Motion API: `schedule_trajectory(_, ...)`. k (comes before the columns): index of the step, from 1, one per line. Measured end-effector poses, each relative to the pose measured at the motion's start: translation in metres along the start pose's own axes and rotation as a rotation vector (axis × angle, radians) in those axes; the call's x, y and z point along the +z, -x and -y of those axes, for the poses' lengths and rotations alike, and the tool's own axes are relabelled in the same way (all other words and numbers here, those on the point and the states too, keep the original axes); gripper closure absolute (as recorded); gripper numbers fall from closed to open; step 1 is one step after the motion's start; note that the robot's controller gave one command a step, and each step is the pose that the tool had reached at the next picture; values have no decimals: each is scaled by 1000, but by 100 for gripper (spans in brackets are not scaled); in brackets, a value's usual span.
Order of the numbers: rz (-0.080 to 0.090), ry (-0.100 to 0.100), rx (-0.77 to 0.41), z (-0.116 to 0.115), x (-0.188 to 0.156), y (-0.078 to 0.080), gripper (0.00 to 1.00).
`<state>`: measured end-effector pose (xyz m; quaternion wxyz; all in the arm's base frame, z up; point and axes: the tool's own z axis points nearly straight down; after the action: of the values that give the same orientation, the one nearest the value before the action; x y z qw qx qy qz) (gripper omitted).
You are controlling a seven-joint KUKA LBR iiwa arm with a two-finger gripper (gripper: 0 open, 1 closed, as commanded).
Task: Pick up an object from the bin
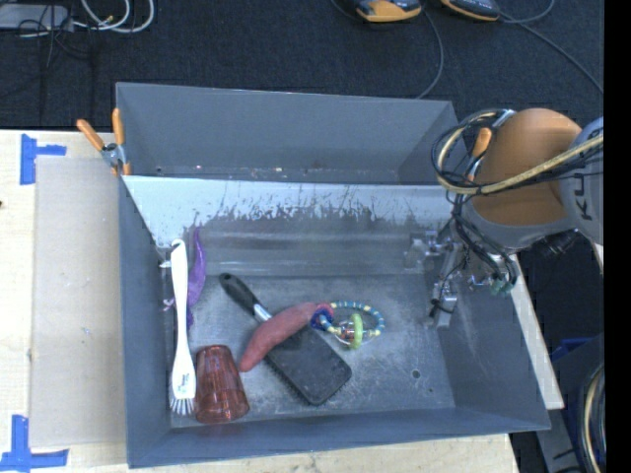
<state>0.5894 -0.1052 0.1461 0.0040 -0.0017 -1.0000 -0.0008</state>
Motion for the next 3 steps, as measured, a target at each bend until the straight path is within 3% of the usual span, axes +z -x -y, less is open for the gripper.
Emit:
schedule_trajectory(1,7,-1,-2,0,-5,2,0)
schedule_trajectory(2,8,-1,55,-24,44,-1,0)
schedule_trajectory(3,-2,0,0,-66,73,-1,0)
